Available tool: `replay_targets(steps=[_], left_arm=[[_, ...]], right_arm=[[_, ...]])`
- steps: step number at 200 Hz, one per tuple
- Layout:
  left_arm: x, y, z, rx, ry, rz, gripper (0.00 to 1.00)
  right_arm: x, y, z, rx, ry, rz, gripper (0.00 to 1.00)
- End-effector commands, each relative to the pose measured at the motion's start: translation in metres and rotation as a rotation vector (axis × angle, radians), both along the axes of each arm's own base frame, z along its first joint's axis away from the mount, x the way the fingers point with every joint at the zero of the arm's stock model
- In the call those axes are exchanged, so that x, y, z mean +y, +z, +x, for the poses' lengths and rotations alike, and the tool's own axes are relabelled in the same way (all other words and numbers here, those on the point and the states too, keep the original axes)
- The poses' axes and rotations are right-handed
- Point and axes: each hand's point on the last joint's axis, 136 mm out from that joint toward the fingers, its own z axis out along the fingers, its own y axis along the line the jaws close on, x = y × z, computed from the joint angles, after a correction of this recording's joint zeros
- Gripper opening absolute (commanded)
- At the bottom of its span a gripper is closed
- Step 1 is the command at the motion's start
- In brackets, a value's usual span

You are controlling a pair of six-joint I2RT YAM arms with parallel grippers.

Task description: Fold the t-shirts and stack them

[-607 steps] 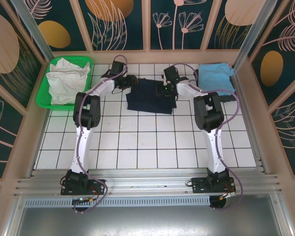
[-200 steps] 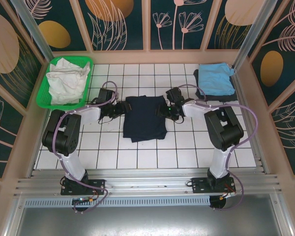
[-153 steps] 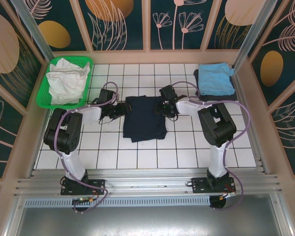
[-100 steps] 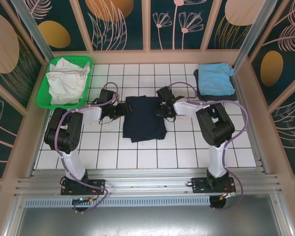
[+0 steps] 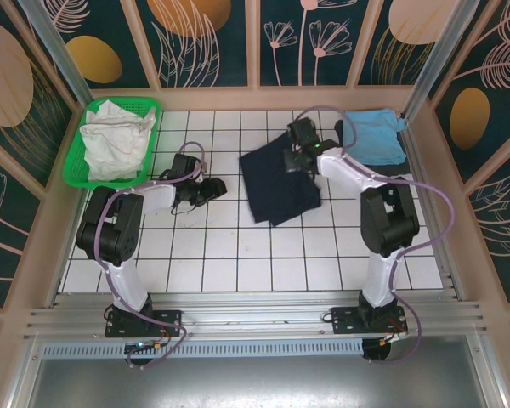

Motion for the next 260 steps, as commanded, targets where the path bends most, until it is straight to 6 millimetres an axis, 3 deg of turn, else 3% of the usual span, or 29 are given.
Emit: replay_targets(steps=[1, 24, 53, 68, 121, 152, 199, 235, 260], left_arm=[[-0.003, 0.016, 0.006, -0.039, -0.018, 0.004, 0.54], [-0.004, 0.017, 0.007, -0.04, -0.02, 0.001, 0.53], [-0.003, 0.019, 0.007, -0.037, -0.017, 0.004, 0.53], [-0.001, 0.019, 0.005, -0.037, -0.005, 0.006, 0.53], [0.0, 0.02, 0.002, -0.028, 0.012, -0.001, 0.52], [0.0, 0.022, 0.001, -0.029, 0.013, 0.0, 0.53], [-0.002, 0.024, 0.004, -0.03, 0.012, -0.017, 0.52], [-0.001, 0.026, 0.002, -0.033, 0.007, -0.005, 0.52], [-0.001, 0.026, 0.002, -0.033, 0.008, -0.007, 0.52]], right_arm=[[-0.059, 0.07, 0.029, -0.174, -0.057, -0.224, 0.0], [-0.107, 0.097, 0.055, -0.238, -0.152, -0.297, 0.0], [-0.153, 0.133, 0.083, -0.309, -0.217, -0.281, 0.0], [-0.174, 0.141, 0.093, -0.338, -0.244, -0.275, 0.0], [-0.228, 0.115, 0.106, -0.32, -0.274, -0.233, 0.0], [-0.244, 0.113, 0.101, -0.358, -0.272, -0.266, 0.0], [-0.254, 0.084, 0.095, -0.418, -0.265, -0.211, 0.0], [-0.288, 0.077, 0.105, -0.476, -0.294, -0.134, 0.0], [-0.293, 0.068, 0.119, -0.497, -0.235, -0.098, 0.0]])
